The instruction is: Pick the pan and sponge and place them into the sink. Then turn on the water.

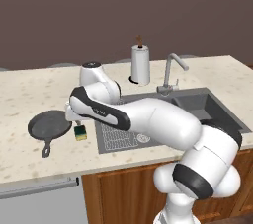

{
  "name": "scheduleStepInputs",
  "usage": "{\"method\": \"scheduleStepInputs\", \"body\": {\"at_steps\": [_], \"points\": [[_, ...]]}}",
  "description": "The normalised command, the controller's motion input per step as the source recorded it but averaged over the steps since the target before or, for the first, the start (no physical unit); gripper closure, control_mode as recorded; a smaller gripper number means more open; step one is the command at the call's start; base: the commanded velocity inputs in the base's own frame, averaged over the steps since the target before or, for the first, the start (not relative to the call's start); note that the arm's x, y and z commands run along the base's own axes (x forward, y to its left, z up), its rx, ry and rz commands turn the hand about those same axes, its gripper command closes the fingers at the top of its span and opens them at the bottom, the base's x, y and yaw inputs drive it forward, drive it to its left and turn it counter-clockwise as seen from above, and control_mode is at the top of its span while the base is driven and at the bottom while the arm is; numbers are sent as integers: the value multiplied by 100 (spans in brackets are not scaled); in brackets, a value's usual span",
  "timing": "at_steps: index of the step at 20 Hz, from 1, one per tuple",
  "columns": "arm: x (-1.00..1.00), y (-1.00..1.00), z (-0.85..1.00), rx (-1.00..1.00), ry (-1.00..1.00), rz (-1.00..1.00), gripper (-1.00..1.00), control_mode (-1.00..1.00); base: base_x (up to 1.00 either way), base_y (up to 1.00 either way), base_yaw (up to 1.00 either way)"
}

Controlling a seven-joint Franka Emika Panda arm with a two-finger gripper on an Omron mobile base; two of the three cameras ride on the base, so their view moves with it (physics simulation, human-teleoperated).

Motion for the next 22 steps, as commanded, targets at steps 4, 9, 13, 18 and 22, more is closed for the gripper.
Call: {"method": "scheduleStepInputs", "body": {"at_steps": [4, 9, 13, 18, 22], "points": [[13, 33, -10, -1, 4, 0, -100, -100, 0, 0, 0], [10, 34, -13, -2, 3, 0, -100, -100, 0, 0, 0], [7, 33, -18, -3, 2, 0, -100, -100, 0, 0, 0], [7, 30, -18, -2, 1, 0, -100, -100, 0, 0, 0], [13, 30, -19, -2, 2, 0, -100, -100, 0, 0, 0]]}}
